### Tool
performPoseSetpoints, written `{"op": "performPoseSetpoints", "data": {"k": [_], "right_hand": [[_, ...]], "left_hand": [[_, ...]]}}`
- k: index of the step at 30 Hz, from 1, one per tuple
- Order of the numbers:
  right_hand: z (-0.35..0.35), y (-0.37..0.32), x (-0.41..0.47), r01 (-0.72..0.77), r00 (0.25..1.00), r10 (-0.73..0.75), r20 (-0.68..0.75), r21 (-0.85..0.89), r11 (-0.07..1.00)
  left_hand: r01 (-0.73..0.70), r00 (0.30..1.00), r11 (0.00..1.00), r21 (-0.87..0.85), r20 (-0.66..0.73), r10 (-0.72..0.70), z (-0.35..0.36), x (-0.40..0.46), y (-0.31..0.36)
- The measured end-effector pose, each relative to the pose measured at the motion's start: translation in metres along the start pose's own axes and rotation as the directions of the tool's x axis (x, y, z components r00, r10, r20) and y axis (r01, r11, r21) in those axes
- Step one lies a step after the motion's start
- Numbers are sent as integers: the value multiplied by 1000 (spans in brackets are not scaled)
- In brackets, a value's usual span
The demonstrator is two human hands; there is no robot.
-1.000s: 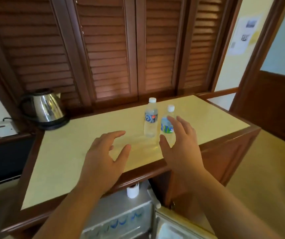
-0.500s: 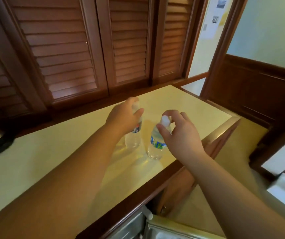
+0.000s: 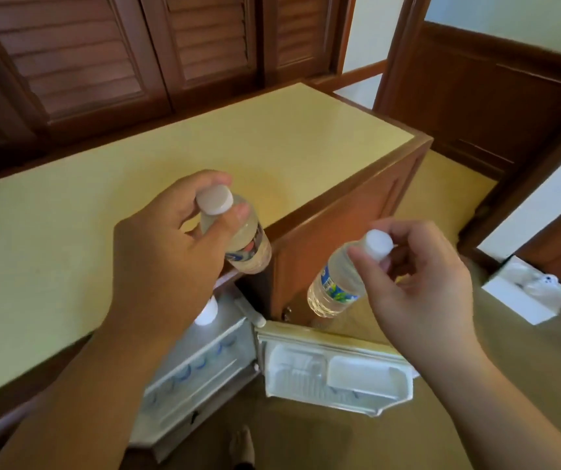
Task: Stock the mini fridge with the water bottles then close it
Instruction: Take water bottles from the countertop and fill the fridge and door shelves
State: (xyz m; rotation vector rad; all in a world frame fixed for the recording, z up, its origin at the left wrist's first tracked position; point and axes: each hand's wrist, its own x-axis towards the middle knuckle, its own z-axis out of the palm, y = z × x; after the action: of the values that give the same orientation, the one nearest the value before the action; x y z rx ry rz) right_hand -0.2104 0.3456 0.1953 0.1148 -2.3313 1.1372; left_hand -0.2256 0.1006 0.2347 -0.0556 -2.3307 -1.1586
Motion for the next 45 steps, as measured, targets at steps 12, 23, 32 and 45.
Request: {"op": "performPoseSetpoints", "data": {"k": [12,23,32,45], "right_hand": [[27,124,-178,-227,972,222,73,62,972],[190,274,-288,-252,923,286,256,-158,955],[282,389,-349,-22,916,148,373,-321,947],[324,433,-333,-164,848,323,419,-372,914]], "left_hand": [[276,958,961,29,73,-277,70,-222,-46],[412,911,911,8,20,-412,172,-315,-216],[504,864,862,-59,53,-501,234,-368,-286],[526,849,823,-215,198,-490,284,-387,-335]]}}
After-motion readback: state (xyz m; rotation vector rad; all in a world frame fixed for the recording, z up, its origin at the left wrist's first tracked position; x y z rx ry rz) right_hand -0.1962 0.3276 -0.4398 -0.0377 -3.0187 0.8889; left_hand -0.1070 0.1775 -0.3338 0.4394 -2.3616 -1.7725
